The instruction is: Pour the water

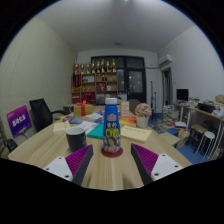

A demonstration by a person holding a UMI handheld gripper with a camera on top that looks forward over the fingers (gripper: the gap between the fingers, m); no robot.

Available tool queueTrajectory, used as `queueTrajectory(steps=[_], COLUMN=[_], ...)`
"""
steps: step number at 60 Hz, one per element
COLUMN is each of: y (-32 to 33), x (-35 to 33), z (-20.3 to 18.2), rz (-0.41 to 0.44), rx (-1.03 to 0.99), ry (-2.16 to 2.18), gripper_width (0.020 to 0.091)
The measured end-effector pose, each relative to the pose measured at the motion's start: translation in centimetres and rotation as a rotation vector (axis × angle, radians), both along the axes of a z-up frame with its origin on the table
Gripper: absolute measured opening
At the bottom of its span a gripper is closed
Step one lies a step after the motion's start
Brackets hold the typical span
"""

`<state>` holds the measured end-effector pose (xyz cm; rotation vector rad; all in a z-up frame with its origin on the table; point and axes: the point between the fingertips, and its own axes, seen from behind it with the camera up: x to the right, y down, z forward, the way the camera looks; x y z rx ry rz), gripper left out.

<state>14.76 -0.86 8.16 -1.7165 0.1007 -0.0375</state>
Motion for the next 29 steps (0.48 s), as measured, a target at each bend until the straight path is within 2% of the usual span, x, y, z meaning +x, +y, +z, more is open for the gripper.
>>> queueTrajectory(steps=[13, 29], y=[-10.4, -13.8], x=[-0.1, -1.4], z=[-0.9, -2.1], rz=[-0.057, -0.029], rx=[-0.019, -0.051], ry=[-0.03, -0.055], gripper_width=[0.0845, 0.0847])
